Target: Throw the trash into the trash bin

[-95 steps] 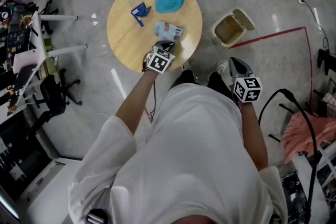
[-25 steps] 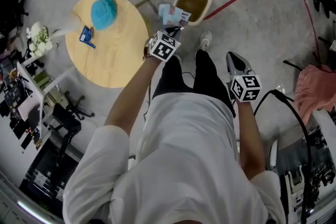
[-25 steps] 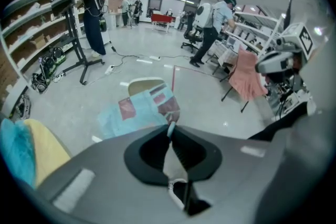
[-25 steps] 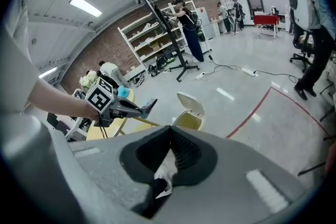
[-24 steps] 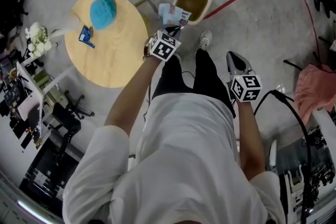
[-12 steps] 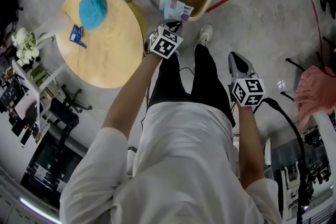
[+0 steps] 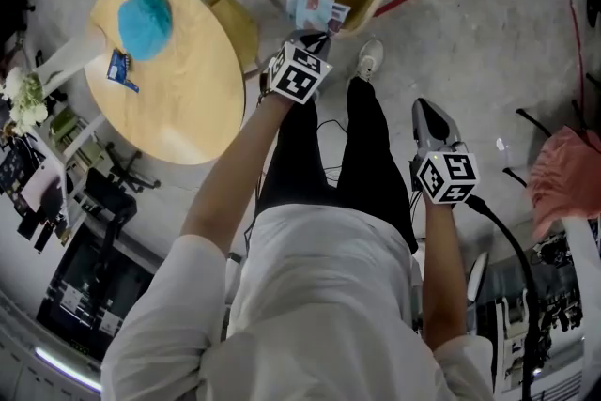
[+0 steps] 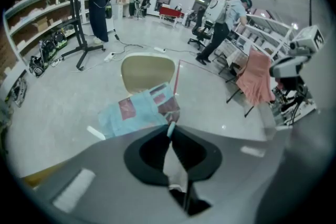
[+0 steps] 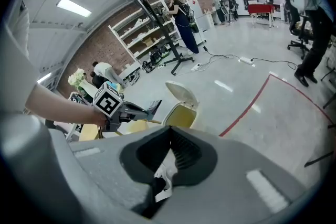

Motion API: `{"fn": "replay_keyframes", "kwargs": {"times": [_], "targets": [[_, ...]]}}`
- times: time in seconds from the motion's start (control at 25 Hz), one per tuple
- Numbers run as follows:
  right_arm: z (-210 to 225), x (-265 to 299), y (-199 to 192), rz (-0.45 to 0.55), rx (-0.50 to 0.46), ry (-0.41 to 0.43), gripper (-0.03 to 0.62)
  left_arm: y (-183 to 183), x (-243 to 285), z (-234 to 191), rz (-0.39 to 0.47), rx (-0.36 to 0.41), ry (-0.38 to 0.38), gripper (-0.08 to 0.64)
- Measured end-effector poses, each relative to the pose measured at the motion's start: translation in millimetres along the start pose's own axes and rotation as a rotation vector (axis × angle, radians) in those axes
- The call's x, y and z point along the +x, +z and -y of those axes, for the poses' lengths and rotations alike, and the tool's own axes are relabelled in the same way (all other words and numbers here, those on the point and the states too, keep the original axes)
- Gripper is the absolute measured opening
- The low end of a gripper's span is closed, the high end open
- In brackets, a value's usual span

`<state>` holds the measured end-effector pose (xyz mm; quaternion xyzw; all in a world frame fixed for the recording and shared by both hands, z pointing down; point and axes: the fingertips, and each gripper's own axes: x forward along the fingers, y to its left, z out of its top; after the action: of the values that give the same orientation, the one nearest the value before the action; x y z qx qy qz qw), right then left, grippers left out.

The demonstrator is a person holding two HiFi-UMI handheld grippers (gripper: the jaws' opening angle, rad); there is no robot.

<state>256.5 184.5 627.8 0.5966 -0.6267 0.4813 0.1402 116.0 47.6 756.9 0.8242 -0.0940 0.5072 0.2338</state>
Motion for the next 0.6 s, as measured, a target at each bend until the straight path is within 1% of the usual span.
{"fn": "replay_keyframes", "kwargs": {"times": [0.6], "targets": [[33.9, 48.1, -30.6, -0.025, 0.006, 0.03, 0.0, -21.6, 73.0, -12.7, -0.017, -0.058, 0.005, 0.019]]}}
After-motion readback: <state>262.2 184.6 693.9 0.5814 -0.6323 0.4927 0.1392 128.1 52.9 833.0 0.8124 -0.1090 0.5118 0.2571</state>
